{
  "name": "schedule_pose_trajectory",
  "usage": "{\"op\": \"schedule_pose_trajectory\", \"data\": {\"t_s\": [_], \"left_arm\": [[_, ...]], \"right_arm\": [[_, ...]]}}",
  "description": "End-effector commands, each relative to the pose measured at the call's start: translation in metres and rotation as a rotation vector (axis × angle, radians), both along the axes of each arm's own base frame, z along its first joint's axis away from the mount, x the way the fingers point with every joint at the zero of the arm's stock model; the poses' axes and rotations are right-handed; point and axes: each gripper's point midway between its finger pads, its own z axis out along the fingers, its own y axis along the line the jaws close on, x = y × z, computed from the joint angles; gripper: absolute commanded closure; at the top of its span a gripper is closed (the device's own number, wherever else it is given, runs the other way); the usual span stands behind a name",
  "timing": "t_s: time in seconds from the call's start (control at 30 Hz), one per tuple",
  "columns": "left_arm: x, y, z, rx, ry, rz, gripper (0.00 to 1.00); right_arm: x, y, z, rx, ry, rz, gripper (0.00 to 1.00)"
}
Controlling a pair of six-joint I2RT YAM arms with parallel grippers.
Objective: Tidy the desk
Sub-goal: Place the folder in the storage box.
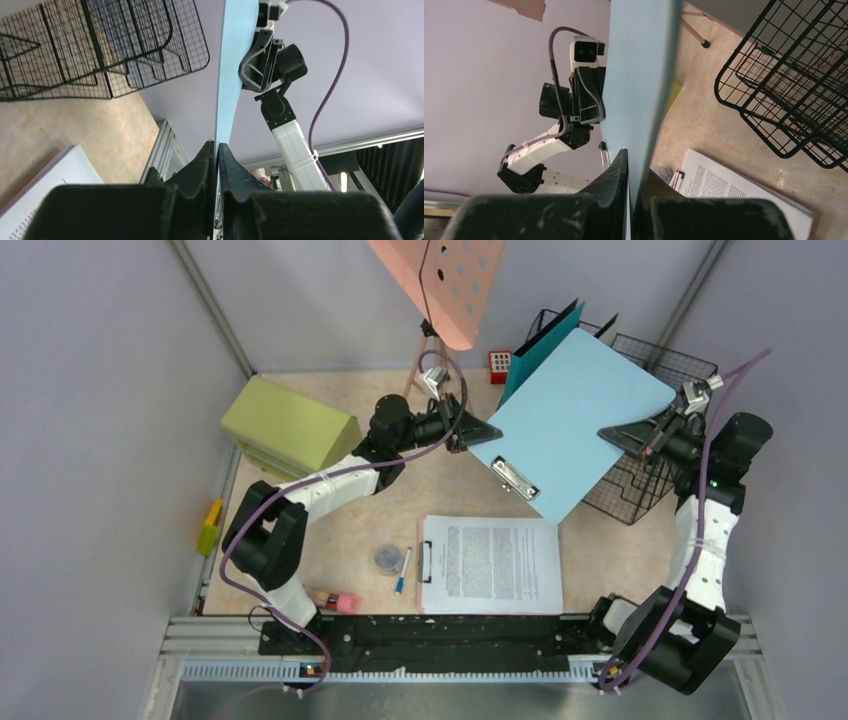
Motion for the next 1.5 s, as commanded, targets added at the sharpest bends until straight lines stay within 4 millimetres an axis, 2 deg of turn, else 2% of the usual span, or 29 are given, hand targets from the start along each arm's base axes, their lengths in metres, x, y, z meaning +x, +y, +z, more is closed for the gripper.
{"op": "schedule_pose_trajectory", "data": {"t_s": [0.0, 0.1, 0.27, 0.43, 0.73, 0.97, 1.2, 1.3, 1.33, 1.47], "left_arm": [[-0.029, -0.011, -0.002, 0.033, -0.092, -0.127, 0.85], [-0.031, -0.01, -0.005, 0.034, -0.088, -0.128, 0.78], [-0.03, -0.011, -0.002, -0.002, -0.062, -0.13, 0.73], [-0.028, -0.015, -0.001, -0.015, -0.058, -0.15, 0.61], [-0.031, -0.021, -0.005, 0.037, -0.123, -0.207, 0.53], [-0.039, -0.025, -0.009, 0.055, -0.159, -0.292, 0.53], [-0.049, -0.027, -0.017, 0.076, -0.179, -0.357, 0.75], [-0.056, -0.029, -0.021, 0.083, -0.168, -0.377, 0.91], [-0.059, -0.029, -0.021, 0.081, -0.163, -0.381, 1.0], [-0.068, -0.023, -0.018, 0.041, -0.126, -0.368, 1.0]], "right_arm": [[0.0, -0.002, 0.008, -0.044, -0.061, -0.033, 1.0], [0.0, -0.008, 0.005, -0.041, -0.044, -0.066, 1.0], [-0.001, -0.014, 0.005, 0.021, -0.03, -0.149, 1.0], [-0.002, -0.014, 0.004, 0.021, -0.011, -0.151, 1.0], [-0.005, -0.014, -0.012, -0.002, 0.076, -0.119, 1.0], [-0.014, -0.007, -0.013, 0.007, 0.08, -0.069, 1.0], [-0.016, -0.006, -0.015, -0.011, 0.081, -0.057, 1.0], [-0.017, -0.005, -0.015, -0.013, 0.075, -0.057, 1.0], [-0.018, -0.005, -0.016, -0.013, 0.076, -0.057, 1.0], [-0.022, -0.003, -0.015, -0.024, 0.06, -0.051, 1.0]]}}
